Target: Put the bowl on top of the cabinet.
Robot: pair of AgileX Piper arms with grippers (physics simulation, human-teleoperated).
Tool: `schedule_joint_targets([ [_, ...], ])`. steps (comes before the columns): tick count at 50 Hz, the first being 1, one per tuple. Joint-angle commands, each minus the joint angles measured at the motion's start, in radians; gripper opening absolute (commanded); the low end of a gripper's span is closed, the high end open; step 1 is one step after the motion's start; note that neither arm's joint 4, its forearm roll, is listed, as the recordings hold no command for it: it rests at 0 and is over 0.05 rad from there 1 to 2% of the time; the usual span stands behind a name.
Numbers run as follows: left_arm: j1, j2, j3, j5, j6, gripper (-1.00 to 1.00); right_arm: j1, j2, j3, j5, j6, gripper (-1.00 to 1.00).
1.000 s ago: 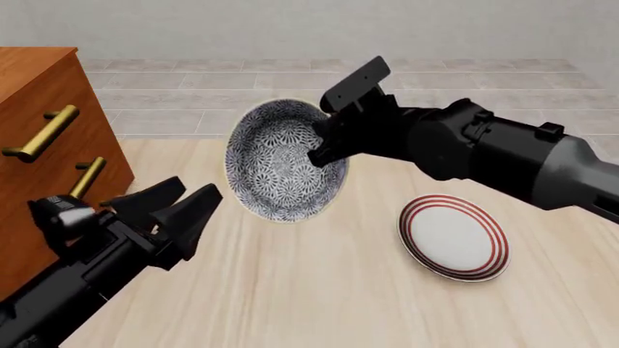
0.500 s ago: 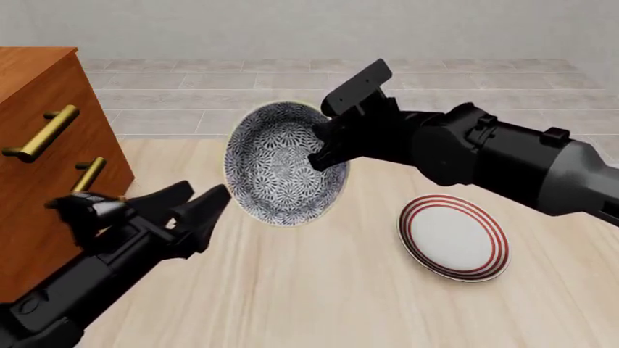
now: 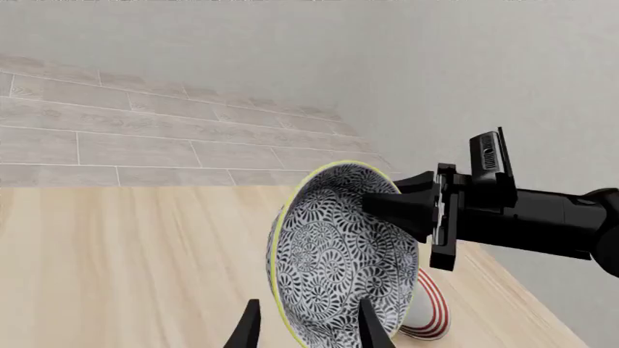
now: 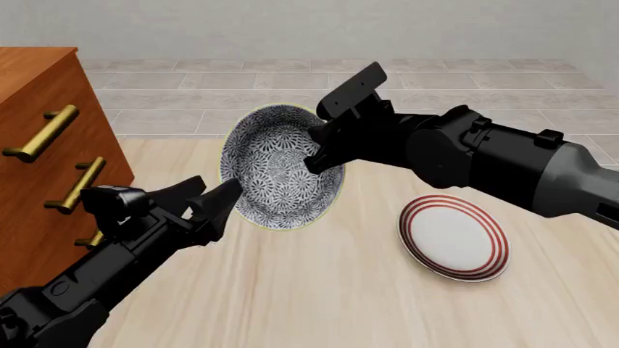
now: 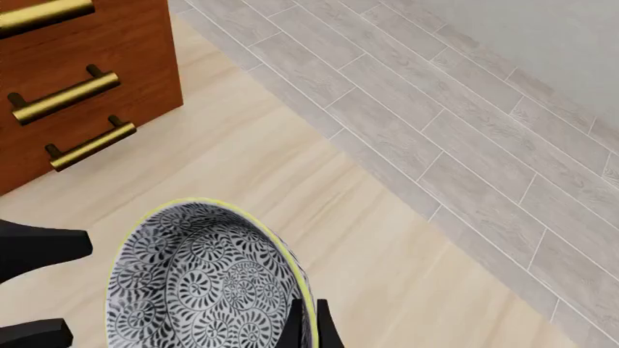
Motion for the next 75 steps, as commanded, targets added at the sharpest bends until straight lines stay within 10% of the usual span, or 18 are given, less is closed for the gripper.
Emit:
schedule_joint_targets([
  [1,0.023,0.022,-0.012,-0.021,-0.001,1.00,0.005,-0.005,-0.002,-0.001,0.005,-1.00],
  [67,0.008,0.253,-0.055,-0.154,-0.002,1.00,0.012,-0.016,0.006,-0.002,0.012,-1.00],
  [68,0.010,0.252,-0.053,-0.155,-0.004,-1.00,0.011,-0.016,0.005,-0.002,0.013,-1.00],
  [75,0.016,0.236,-0.046,-0.152,0.012,-1.00,0.012,-0.015,0.003,-0.001,0.011,-1.00],
])
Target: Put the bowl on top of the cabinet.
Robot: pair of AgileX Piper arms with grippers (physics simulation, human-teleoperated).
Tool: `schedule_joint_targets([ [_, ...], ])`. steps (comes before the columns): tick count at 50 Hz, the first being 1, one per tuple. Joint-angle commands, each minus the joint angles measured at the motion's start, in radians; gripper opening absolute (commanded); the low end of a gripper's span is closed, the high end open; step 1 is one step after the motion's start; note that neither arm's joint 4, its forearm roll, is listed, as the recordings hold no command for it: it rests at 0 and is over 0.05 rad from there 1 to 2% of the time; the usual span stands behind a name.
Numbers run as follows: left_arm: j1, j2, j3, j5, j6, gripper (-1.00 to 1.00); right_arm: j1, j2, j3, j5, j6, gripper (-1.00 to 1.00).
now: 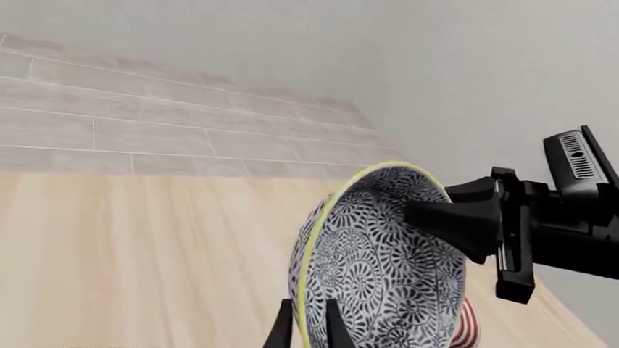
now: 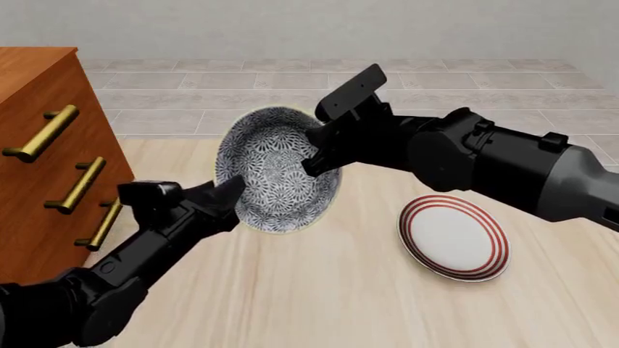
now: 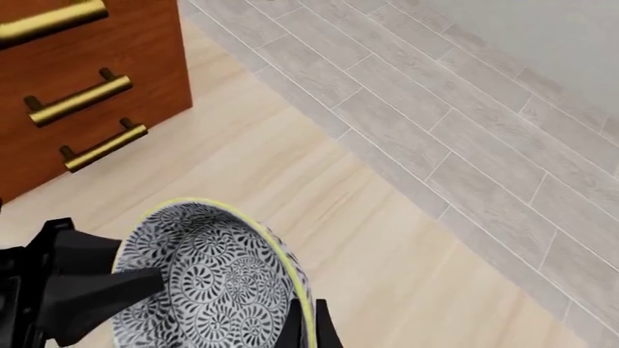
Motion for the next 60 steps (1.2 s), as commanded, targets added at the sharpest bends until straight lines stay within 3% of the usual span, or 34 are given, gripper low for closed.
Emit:
schedule_joint_targets([
  [1,-0.007,-0.002,0.006,-0.007,0.009,-1.00,-0.001,0.000,-0.011,-0.002,0.010,-1.00],
  [7,-0.007,-0.002,0.005,-0.006,0.008,-1.00,-0.003,0.002,-0.010,-0.004,0.007,-1.00],
  [8,-0.006,-0.001,0.004,-0.006,0.007,-1.00,-0.009,-0.002,-0.007,-0.009,-0.002,1.00],
  [11,-0.005,-0.001,0.004,-0.006,0.006,-1.00,-0.003,-0.001,-0.009,-0.007,0.017,1.00],
  [60,0.033,-0.017,-0.006,0.011,0.008,-1.00,0.058,-0.120,0.039,0.041,0.023,1.00],
])
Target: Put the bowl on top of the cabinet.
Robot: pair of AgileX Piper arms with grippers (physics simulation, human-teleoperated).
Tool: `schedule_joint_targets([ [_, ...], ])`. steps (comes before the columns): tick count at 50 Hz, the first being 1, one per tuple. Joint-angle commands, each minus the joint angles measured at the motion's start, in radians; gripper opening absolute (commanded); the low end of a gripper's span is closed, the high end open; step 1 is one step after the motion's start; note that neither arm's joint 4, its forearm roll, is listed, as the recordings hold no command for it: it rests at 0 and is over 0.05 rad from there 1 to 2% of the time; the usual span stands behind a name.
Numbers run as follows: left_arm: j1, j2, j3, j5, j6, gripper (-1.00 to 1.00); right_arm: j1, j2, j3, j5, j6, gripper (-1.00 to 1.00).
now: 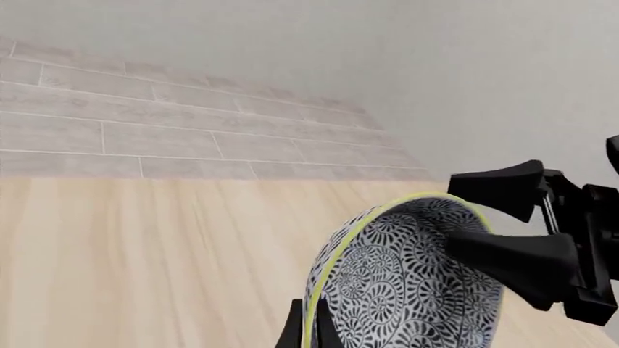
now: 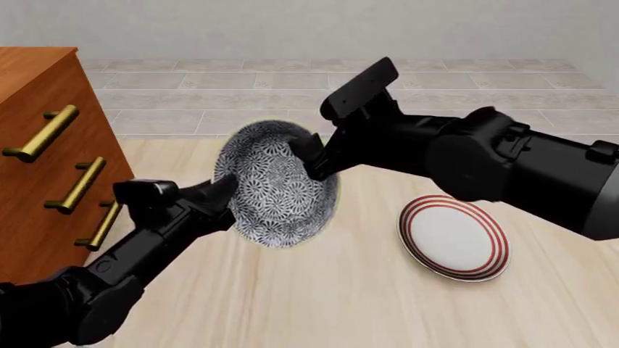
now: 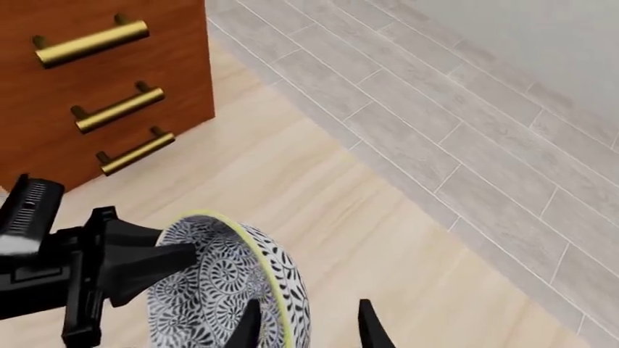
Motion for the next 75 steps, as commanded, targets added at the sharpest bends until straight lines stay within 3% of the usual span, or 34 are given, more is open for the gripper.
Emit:
schedule_joint_targets([
  [1,0.009,-0.011,-0.010,0.006,0.003,-1.00,0.021,-0.034,0.003,0.018,0.001,1.00],
  [28,0.021,-0.019,-0.025,0.037,0.026,-1.00,-0.004,-0.209,0.097,-0.041,-0.022,1.00],
  [30,0.020,-0.017,-0.030,0.043,0.033,-1.00,0.033,-0.260,0.131,-0.083,-0.038,1.00],
  [31,0.013,-0.018,-0.034,0.049,0.042,-1.00,0.039,-0.286,0.156,-0.115,-0.077,1.00],
  [33,0.013,-0.026,-0.039,0.063,0.048,-1.00,0.010,-0.297,0.169,-0.139,-0.033,1.00],
  [35,0.014,-0.034,-0.044,0.074,0.054,-1.00,0.052,-0.312,0.186,-0.147,-0.052,1.00],
  [40,0.023,-0.042,-0.050,0.086,0.061,-1.00,0.027,-0.336,0.201,-0.166,-0.032,1.00],
  [47,0.023,-0.044,-0.057,0.098,0.067,-1.00,0.055,-0.421,0.280,-0.244,-0.016,1.00],
  [49,0.023,-0.051,-0.061,0.107,0.069,-1.00,0.051,-0.453,0.307,-0.274,0.016,1.00],
  [58,0.027,-0.068,-0.072,0.131,0.075,-1.00,0.077,-0.595,0.433,-0.385,0.033,1.00],
  [61,0.027,-0.077,-0.080,0.147,0.082,-1.00,0.070,-0.644,0.482,-0.433,0.064,1.00],
  [75,-0.005,-0.120,-0.151,0.308,0.129,-1.00,0.020,-0.756,0.632,-0.575,0.151,1.00],
])
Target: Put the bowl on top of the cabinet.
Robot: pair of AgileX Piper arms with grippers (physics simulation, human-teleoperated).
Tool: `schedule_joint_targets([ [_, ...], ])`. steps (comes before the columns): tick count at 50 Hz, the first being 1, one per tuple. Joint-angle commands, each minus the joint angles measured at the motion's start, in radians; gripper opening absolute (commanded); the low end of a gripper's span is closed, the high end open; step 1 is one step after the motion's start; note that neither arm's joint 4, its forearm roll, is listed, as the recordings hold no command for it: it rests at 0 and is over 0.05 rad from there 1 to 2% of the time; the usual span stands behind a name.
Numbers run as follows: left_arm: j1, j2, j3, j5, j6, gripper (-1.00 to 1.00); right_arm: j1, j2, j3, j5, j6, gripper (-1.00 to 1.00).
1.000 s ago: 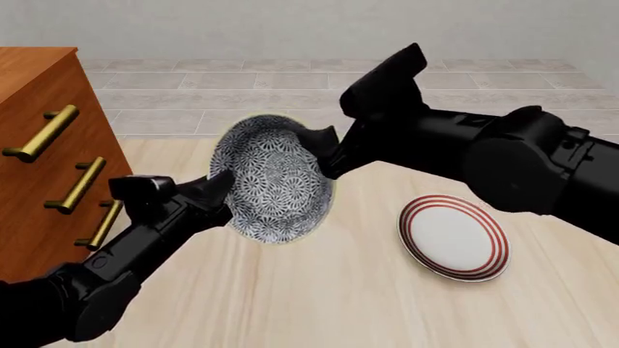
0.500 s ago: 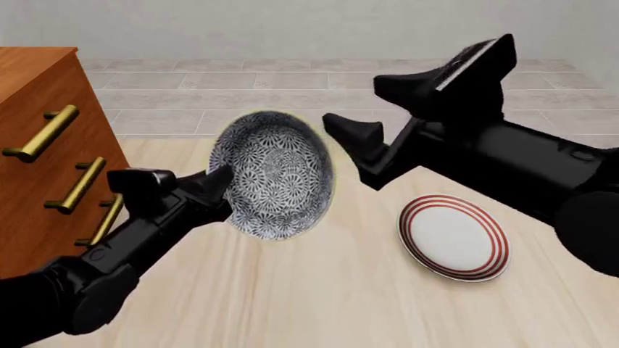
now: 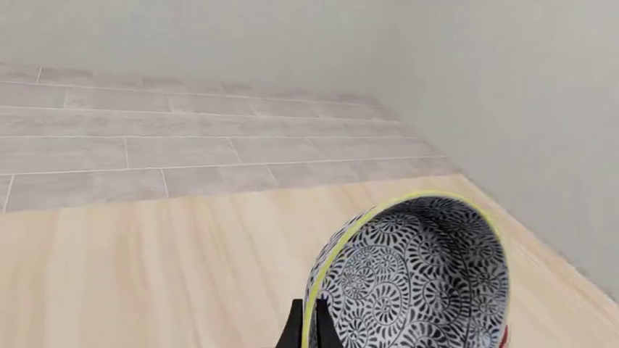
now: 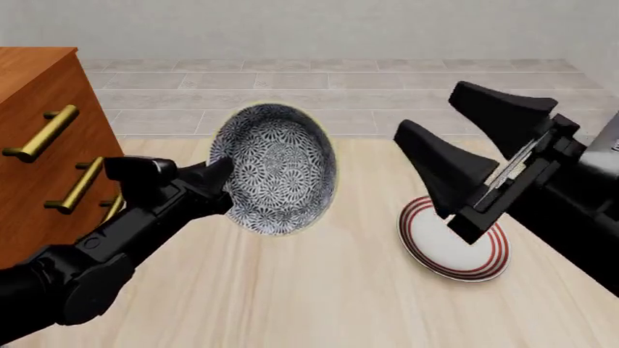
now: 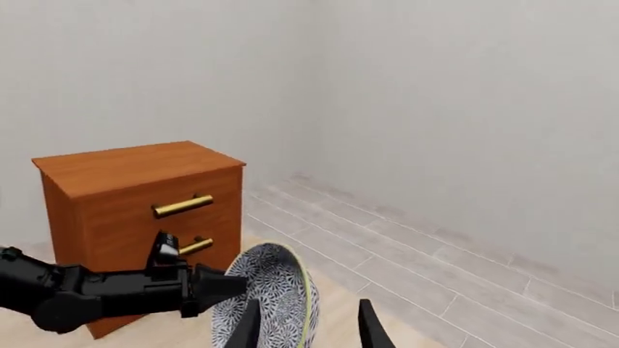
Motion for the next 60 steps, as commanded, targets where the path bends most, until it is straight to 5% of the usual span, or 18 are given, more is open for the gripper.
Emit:
schedule_joint_targets([
  [1,-0.022,-0.046,-0.061,0.122,0.030,-1.00,-0.024,-0.082,0.126,-0.124,0.063,1.00],
  [30,-0.013,-0.077,-0.227,0.475,0.074,-1.00,-0.096,-0.077,0.259,-0.254,0.206,1.00],
  [39,-0.013,-0.086,-0.247,0.578,0.056,-1.00,-0.115,-0.076,0.276,-0.275,0.246,1.00],
  [42,-0.019,-0.088,-0.250,0.602,-0.009,-1.00,-0.120,-0.062,0.280,-0.286,0.258,1.00],
  [47,0.059,-0.130,-0.283,0.699,0.060,-1.00,-0.119,-0.065,0.282,-0.288,0.267,1.00],
  [50,0.028,-0.117,-0.302,0.730,-0.044,-1.00,-0.124,-0.066,0.284,-0.292,0.279,1.00],
  [56,0.029,-0.139,-0.333,0.794,-0.076,-1.00,-0.127,-0.073,0.285,-0.289,0.288,1.00],
  [60,0.074,-0.171,-0.366,0.856,0.007,-1.00,-0.126,-0.078,0.285,-0.288,0.289,1.00],
])
